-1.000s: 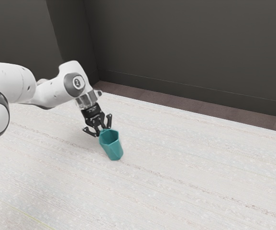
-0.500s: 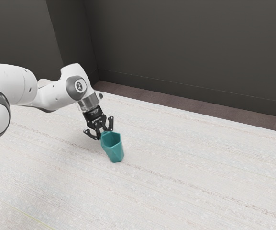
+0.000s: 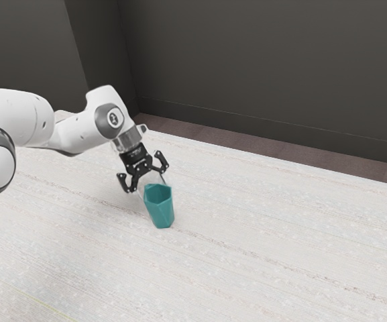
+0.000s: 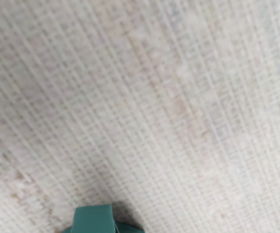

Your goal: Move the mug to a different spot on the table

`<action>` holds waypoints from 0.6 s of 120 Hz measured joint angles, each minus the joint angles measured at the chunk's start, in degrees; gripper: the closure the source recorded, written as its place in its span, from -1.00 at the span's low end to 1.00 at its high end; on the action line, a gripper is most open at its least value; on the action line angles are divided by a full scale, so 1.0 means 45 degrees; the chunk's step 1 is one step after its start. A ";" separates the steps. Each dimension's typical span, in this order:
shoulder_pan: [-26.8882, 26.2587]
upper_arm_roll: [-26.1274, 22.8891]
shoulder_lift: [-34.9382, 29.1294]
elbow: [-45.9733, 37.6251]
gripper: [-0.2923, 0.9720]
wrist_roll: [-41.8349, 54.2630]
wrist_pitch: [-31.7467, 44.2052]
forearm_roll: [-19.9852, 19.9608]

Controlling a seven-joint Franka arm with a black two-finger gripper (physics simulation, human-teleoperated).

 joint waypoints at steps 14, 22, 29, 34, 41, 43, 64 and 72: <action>0.0045 0.0067 -0.0225 0.0206 -0.48 0.0001 0.0152 0.0264; 0.0062 0.0100 -0.0713 0.0253 -0.50 0.0006 0.0206 0.0895; 0.0030 0.0314 -0.1273 0.0152 -0.51 0.0016 0.0240 0.1336; -0.0061 0.0574 -0.1682 -0.0019 -0.51 0.0048 0.0254 0.1547; -0.0224 0.0764 -0.2347 -0.0389 -0.52 0.0142 0.0254 0.1753; -0.0251 0.0793 -0.2583 -0.0555 -0.52 0.0169 0.0250 0.1824; -0.0695 0.0845 -0.5136 -0.1483 -0.53 0.0608 -0.0551 0.3841; -0.0873 0.0838 -0.5912 -0.1506 -0.53 0.1080 -0.1021 0.4616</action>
